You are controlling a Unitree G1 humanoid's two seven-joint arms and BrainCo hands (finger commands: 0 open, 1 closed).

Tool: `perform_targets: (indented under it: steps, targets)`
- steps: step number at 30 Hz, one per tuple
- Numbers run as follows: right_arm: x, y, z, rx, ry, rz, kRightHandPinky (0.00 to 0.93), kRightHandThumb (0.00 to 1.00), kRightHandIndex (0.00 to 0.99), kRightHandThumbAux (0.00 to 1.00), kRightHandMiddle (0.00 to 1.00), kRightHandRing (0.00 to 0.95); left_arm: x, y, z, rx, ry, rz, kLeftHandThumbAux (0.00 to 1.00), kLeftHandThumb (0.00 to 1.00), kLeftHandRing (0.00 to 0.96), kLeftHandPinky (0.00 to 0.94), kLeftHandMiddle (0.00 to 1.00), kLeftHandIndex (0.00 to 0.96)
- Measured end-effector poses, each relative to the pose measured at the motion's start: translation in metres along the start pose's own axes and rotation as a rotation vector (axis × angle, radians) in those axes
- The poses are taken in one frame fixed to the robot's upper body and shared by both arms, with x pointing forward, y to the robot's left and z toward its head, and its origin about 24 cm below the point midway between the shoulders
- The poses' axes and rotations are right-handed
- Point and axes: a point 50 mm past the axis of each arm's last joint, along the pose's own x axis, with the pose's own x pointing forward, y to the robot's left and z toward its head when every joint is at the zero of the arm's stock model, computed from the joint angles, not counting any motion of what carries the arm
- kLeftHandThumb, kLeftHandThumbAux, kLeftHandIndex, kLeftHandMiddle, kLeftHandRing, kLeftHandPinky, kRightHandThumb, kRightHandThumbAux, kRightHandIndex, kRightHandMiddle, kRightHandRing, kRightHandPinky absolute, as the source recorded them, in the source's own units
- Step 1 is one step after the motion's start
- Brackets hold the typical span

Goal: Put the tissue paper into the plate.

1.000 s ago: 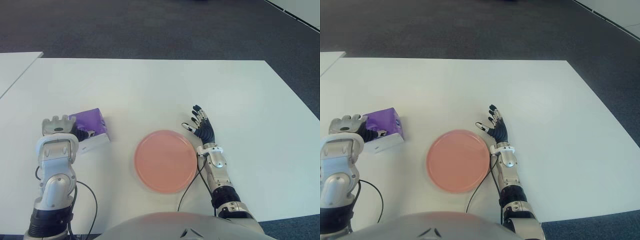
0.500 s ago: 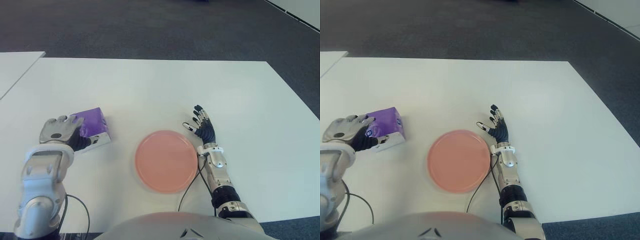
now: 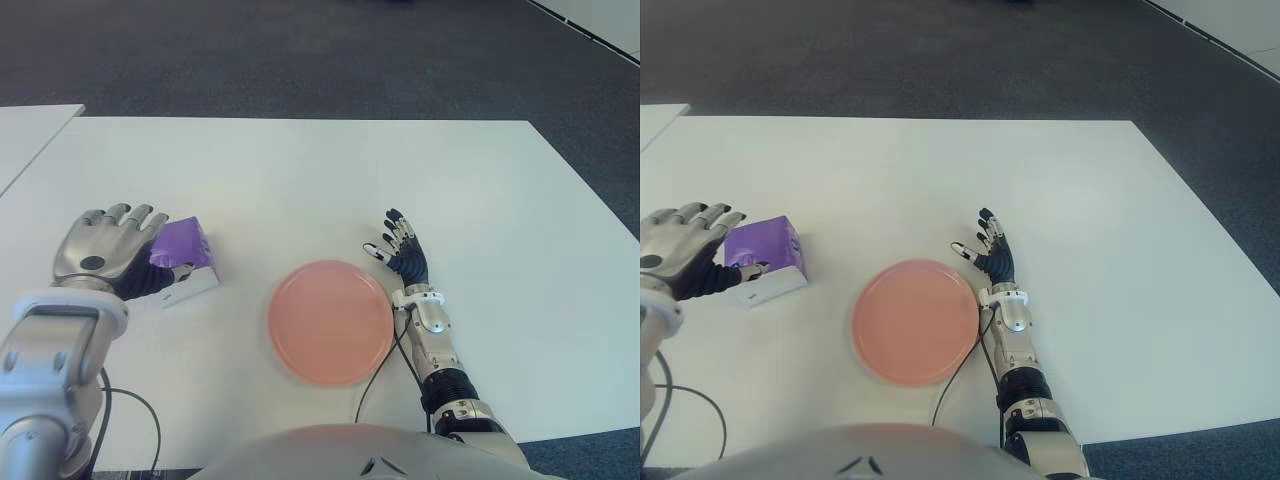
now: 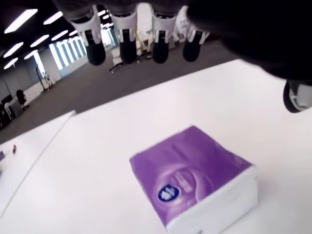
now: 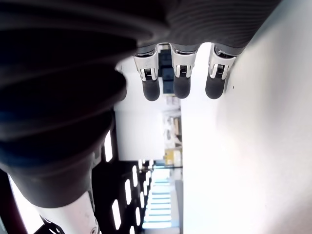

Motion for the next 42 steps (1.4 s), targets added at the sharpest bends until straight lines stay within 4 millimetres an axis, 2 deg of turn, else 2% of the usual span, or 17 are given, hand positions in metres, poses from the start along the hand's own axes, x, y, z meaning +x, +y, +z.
perform_targets:
  steps: [5,16,23,31,37,42]
  targets:
    - [0.0,0.0,-0.001,-0.002,0.003,-0.005,0.0,0.0,0.0,0.844,0.0,0.0,-0.007,0.007,-0.004,0.004,0.004,0.047,0.209,0.028,0.0,0.0,0.0,0.0]
    - [0.002,0.001,-0.001,-0.002,-0.004,-0.013,0.0,0.0,0.0,0.845,0.0,0.0,-0.01,0.012,-0.008,-0.027,-0.026,0.109,0.195,0.034,0.0,0.0,0.0,0.0]
    - [0.003,0.002,-0.001,0.0,-0.012,-0.011,0.0,0.0,0.0,0.847,0.0,0.0,0.002,0.005,-0.011,-0.036,-0.029,0.1,0.211,0.043,0.0,0.0,0.0,0.0]
    - [0.003,0.001,-0.001,0.0,-0.012,-0.012,0.0,0.0,0.0,0.84,0.0,0.0,0.014,0.0,-0.009,0.03,-0.085,0.133,0.237,0.073,0.0,0.0,0.0,0.0]
    - [0.004,0.001,-0.001,0.0,-0.013,-0.018,0.0,0.003,0.0,0.831,0.0,0.0,0.036,-0.019,-0.013,0.071,-0.193,0.175,0.196,0.143,0.0,0.0,0.0,0.0]
    - [0.004,0.001,0.0,-0.001,-0.014,-0.018,0.0,0.008,0.0,0.818,0.0,0.0,0.044,-0.027,-0.016,0.123,-0.287,0.195,0.162,0.189,0.0,0.0,0.0,0.0]
